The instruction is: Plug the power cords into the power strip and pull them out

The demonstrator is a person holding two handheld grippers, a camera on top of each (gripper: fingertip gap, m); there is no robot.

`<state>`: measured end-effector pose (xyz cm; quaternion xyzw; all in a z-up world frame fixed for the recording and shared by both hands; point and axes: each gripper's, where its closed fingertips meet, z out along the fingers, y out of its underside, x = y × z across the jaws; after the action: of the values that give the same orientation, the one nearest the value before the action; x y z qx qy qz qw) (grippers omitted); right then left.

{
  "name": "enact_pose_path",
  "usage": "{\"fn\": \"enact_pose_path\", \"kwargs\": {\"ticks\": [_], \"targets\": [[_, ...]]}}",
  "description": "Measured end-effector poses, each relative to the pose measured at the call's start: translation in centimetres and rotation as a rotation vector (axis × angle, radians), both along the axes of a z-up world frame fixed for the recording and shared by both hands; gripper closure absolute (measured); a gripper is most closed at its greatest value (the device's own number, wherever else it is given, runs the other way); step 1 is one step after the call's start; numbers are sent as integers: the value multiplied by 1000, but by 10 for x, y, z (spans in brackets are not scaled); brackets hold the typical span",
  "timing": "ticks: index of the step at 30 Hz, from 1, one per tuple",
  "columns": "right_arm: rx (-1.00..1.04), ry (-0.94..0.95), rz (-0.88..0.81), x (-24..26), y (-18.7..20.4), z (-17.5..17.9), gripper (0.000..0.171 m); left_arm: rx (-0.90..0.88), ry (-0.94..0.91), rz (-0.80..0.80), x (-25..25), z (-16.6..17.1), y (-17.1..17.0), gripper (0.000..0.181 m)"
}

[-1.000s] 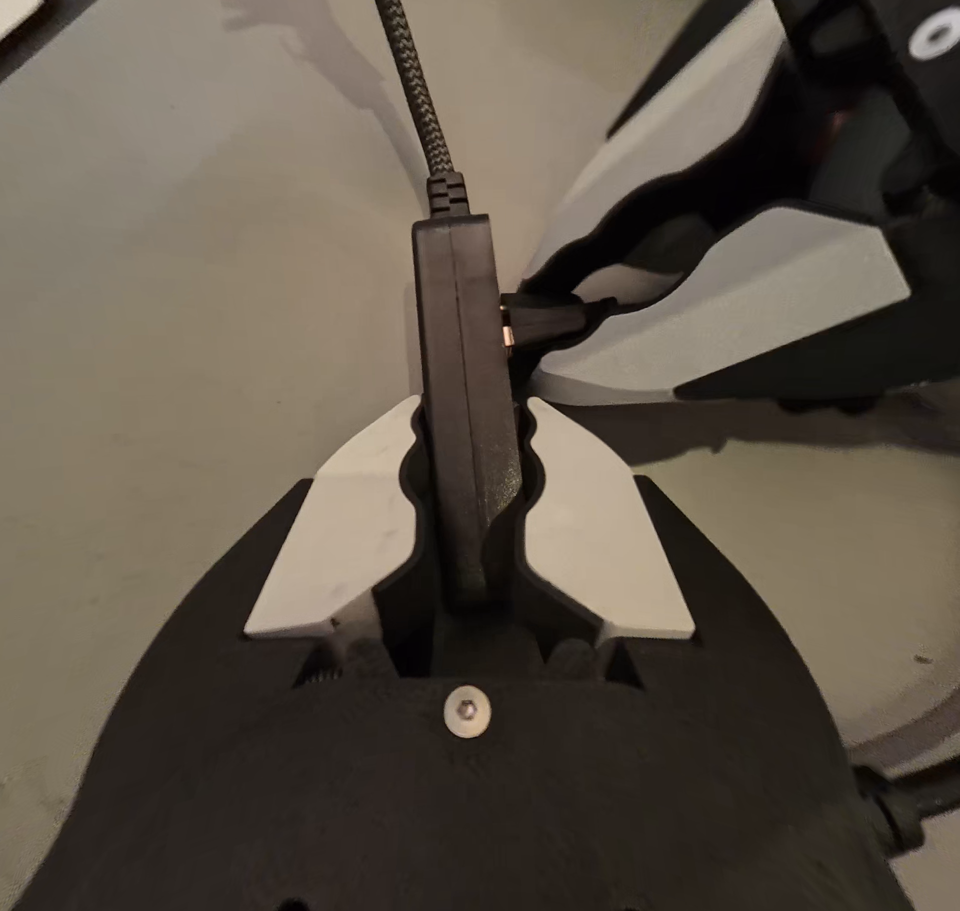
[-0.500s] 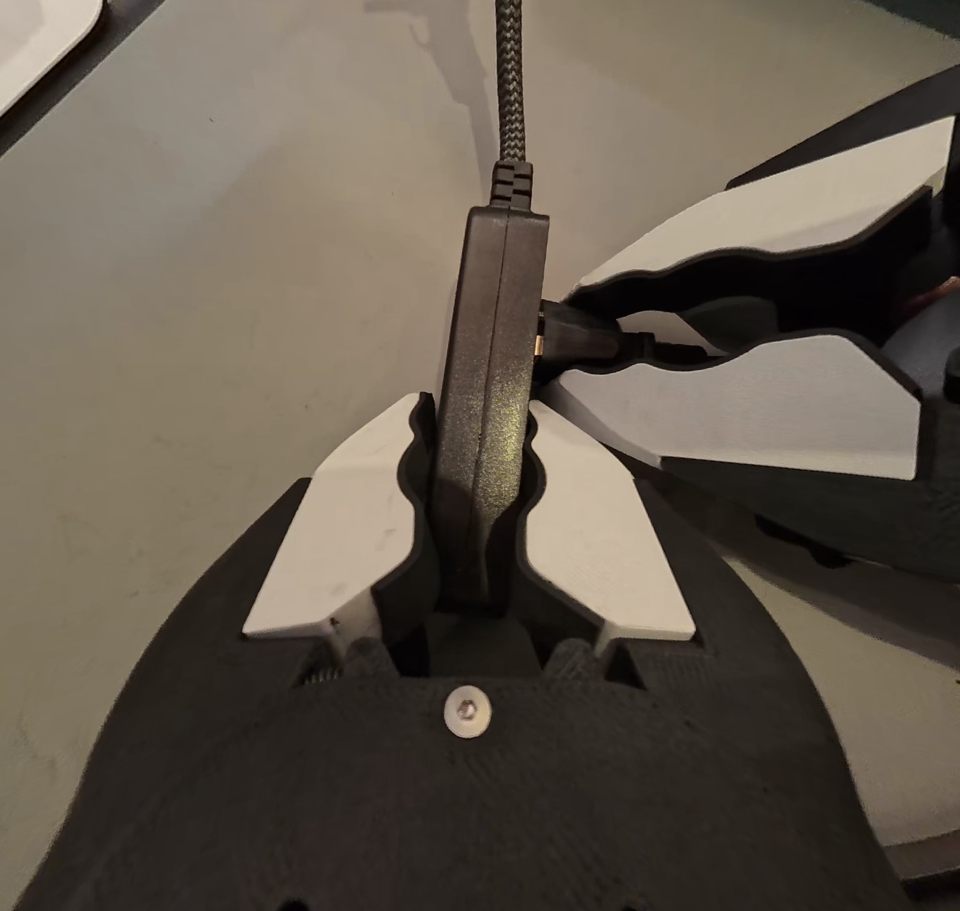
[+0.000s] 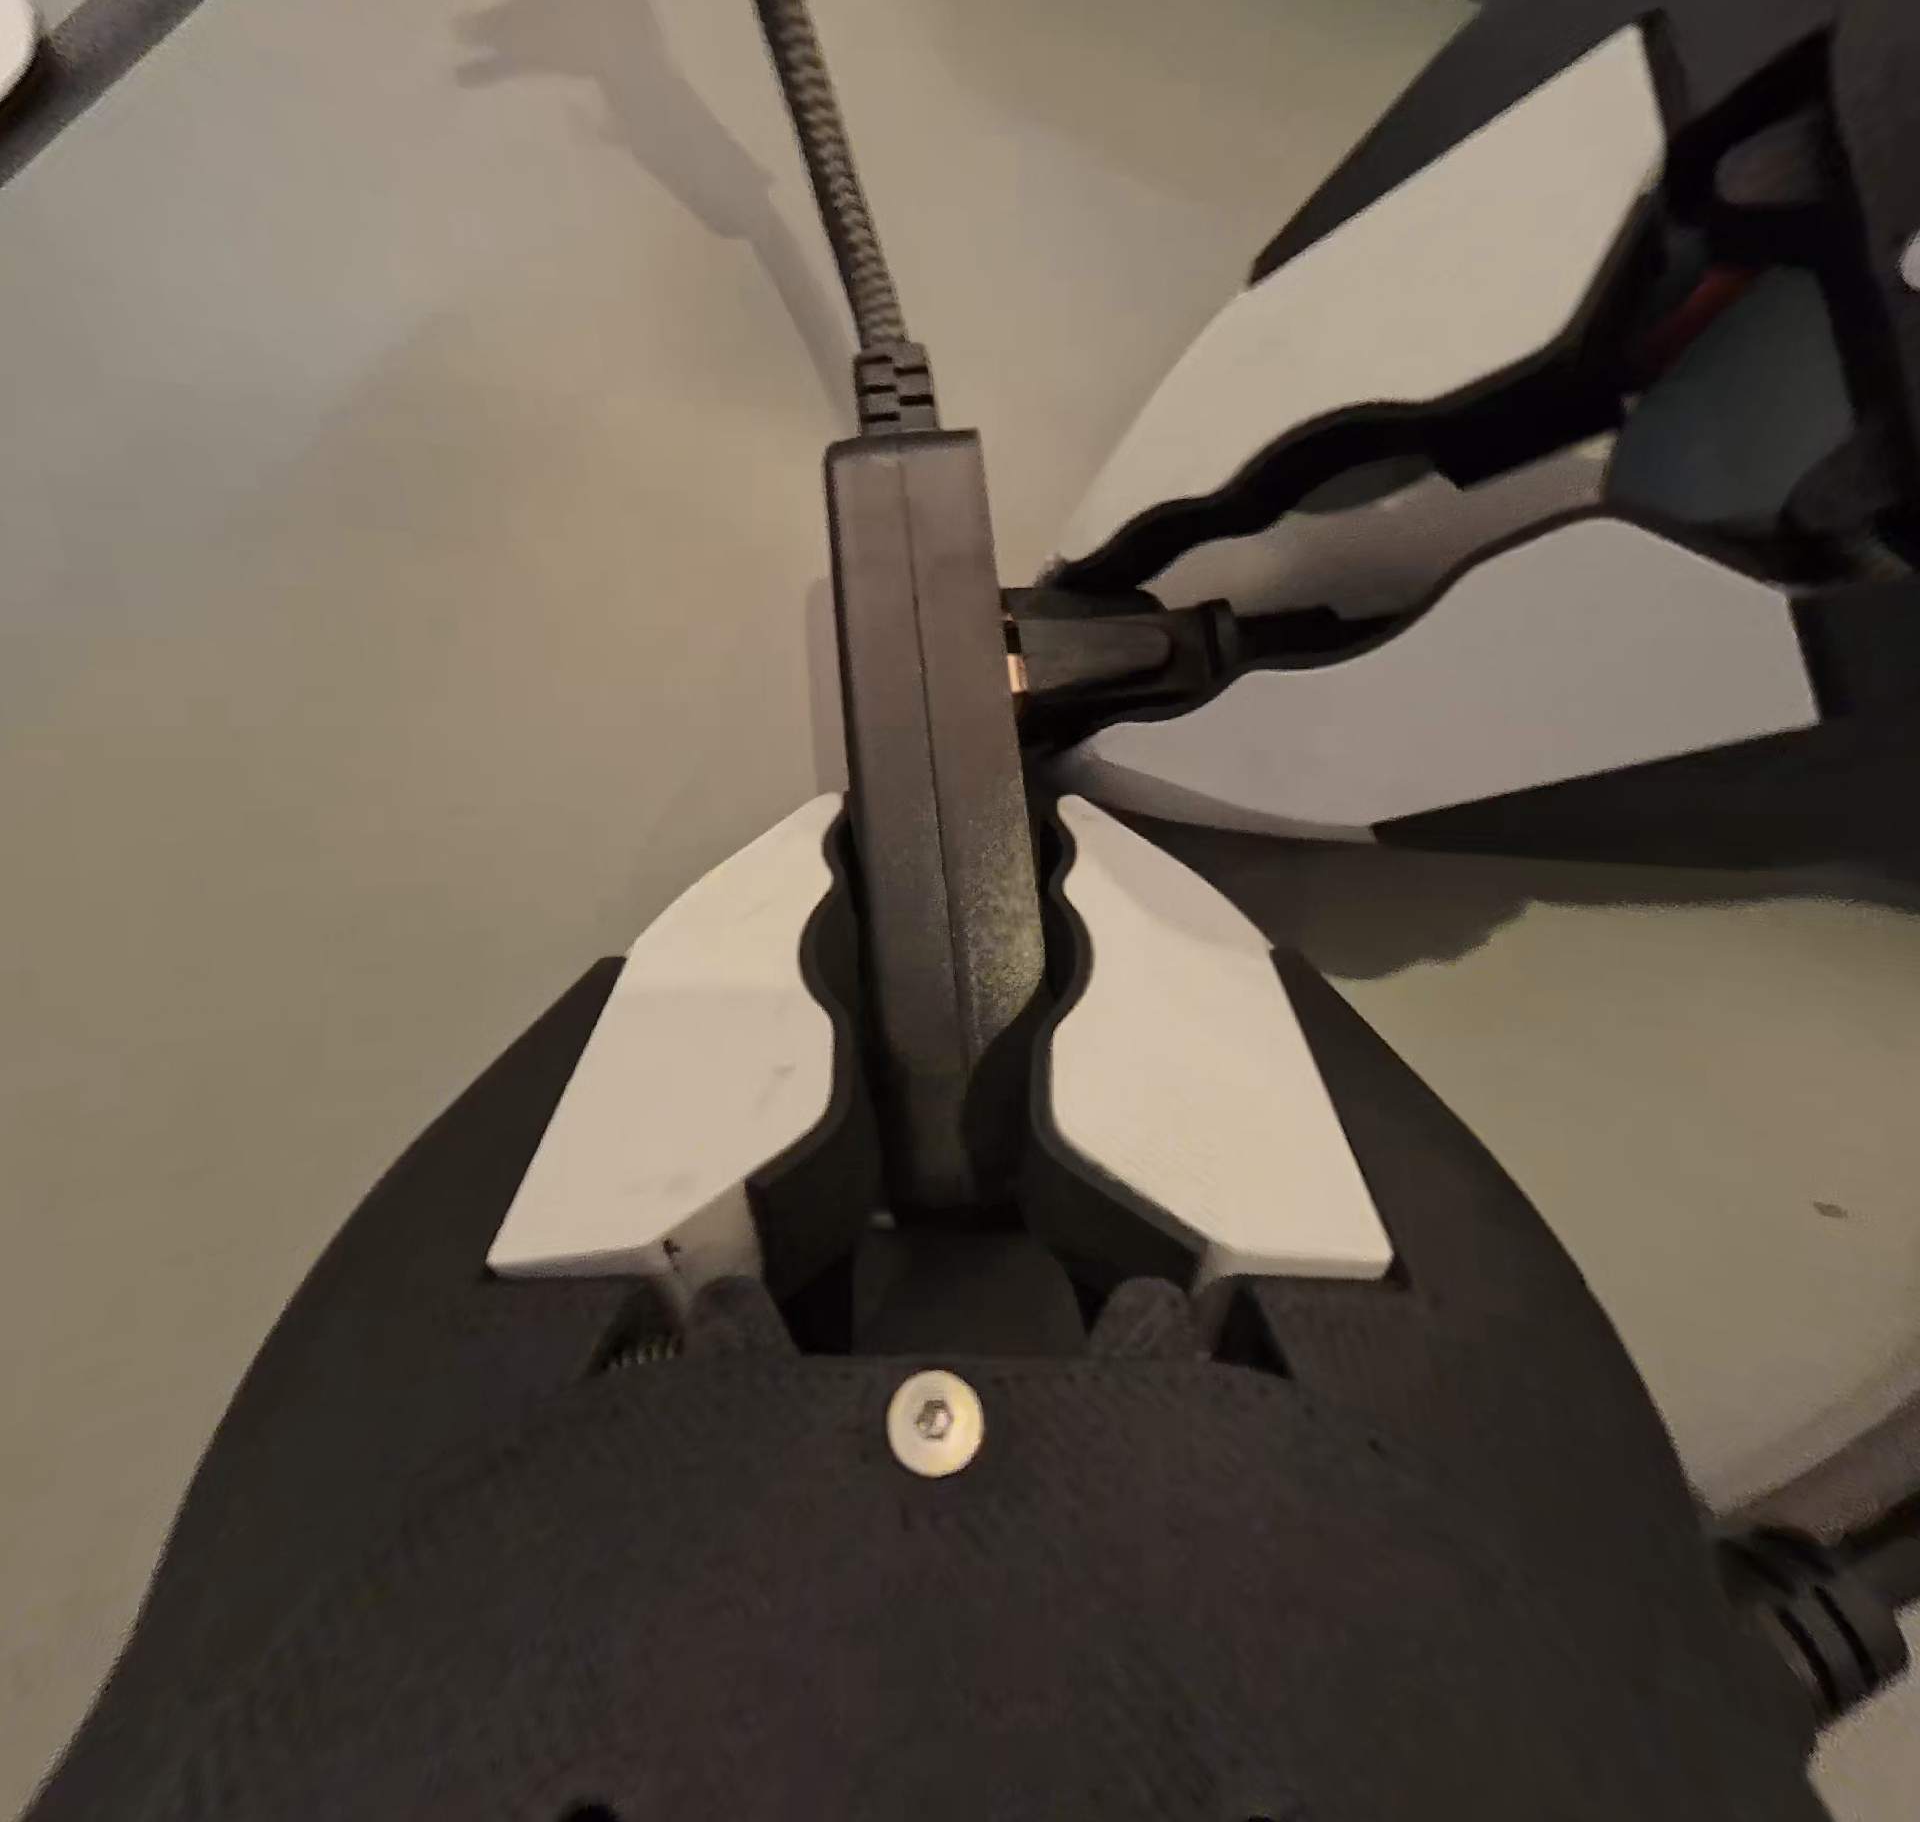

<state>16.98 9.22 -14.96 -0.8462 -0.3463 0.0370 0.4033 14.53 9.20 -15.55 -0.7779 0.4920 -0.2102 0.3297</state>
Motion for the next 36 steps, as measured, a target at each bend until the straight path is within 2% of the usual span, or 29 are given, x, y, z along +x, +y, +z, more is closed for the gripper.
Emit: {"fn": "enact_pose_path", "kwargs": {"ticks": [1, 3, 7, 10, 14, 17, 21, 24, 28, 30, 32, 34, 36], "targets": [[40, -15, 8, 2, -2, 3, 144, -14, -25, -42, 2, 3, -5, 147], [114, -7, 8, 5, -4, 11, 144, -74, -88, -84, 3, 11, -10, 129], [227, -87, 36, 4, -6, 20, 146, -249, -109, -128, -1, 12, -19, 125], [137, -59, 14, 2, -7, 16, 146, -296, -76, -106, -1, 12, -22, 139], [-30, -37, -19, 3, -9, -2, 144, -145, 162, -76, -6, 7, -13, 154], [-118, 123, -106, 7, -8, -4, 144, -84, 236, -40, -1, 4, -8, 155], [-268, 586, -254, 9, -11, 13, 145, -114, 275, 37, -1, 3, -9, 155], [-326, 774, -293, 18, -9, 27, 145, -101, 250, 89, 0, 3, -9, 155], [-478, 730, -250, 16, -13, 18, 143, -87, 243, 90, 0, 3, -12, 154], [-489, 692, -216, 14, -14, 22, 142, -87, 239, 99, 0, 3, -12, 154], [-381, 574, -175, 19, -8, 26, 143, -85, 232, 108, 1, 3, -12, 154], [-258, 463, -36, 12, -8, 32, 145, -81, 222, 111, 1, 3, -12, 155], [-121, 316, 29, 11, -5, 30, 145, -73, 204, 108, 1, 3, -12, 155]]}}
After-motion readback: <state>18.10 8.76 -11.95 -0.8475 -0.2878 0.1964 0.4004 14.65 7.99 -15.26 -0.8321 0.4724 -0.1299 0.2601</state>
